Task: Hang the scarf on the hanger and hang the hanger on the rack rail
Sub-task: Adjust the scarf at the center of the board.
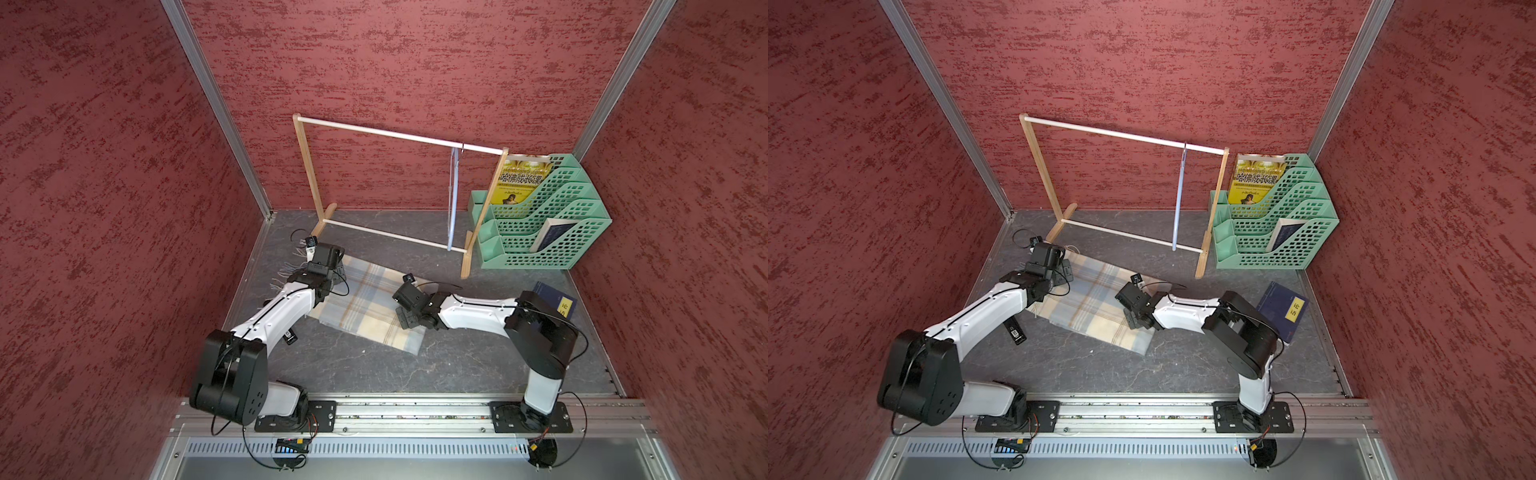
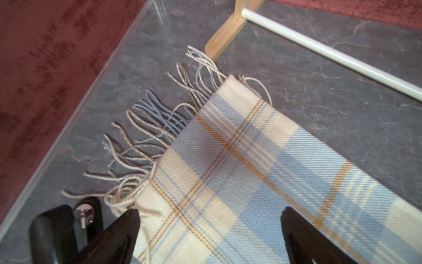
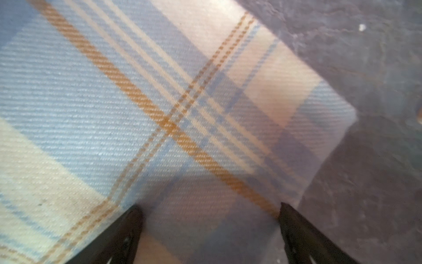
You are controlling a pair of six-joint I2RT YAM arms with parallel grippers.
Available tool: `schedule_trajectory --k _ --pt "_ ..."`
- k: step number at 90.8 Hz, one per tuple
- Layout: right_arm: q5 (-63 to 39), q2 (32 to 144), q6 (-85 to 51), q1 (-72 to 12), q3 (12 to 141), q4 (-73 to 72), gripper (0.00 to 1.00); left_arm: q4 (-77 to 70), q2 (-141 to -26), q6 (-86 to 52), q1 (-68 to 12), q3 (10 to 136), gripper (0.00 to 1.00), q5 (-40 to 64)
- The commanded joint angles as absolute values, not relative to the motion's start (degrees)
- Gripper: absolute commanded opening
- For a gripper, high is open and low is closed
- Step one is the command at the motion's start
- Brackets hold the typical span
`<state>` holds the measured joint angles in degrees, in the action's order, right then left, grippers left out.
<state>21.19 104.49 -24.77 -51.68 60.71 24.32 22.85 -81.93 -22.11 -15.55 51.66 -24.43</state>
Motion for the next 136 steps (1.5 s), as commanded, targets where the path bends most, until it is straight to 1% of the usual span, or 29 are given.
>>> schedule_trajectory --k 1,10,25,43,62,87,118,136 --pt "23.34 102.15 -27.64 -52.03 55.19 34.25 0.96 24.39 -87.19 -27.29 -17.16 53.51 1.0 -17.87" --pt "24.02 98.36 -29.79 -52.2 52.27 35.9 0.96 24.32 -93.93 -29.28 -20.35 56.24 1.0 -15.56" --pt "24.33 92.39 -33.34 -52.37 47.97 37.41 0.97 24.58 -104.33 -31.23 -25.68 62.17 1.0 -16.02" --pt "25.57 88.35 -36.82 -52.36 45.19 38.23 0.97 25.48 -110.14 -33.88 -28.21 65.55 1.0 -18.58" --pt "29.35 89.77 -39.44 -52.17 46.11 38.85 0.98 27.74 -108.65 -37.24 -29.63 60.09 1.0 -19.1" --pt "32.15 95.55 -40.07 -50.4 49.13 39.5 0.98 33.17 -107.6 -44.17 -37.7 54.69 1.0 -20.66" --pt "32.0 93.54 -44.3 -50.0 46.95 43.02 0.98 46.24 -105.63 -53.39 -44.98 51.67 1.0 -25.33" --pt "30.98 90.77 -47.28 -49.96 44.94 44.6 0.98 52.1 -102.84 -58.19 -46.67 49.72 1.0 -28.74"
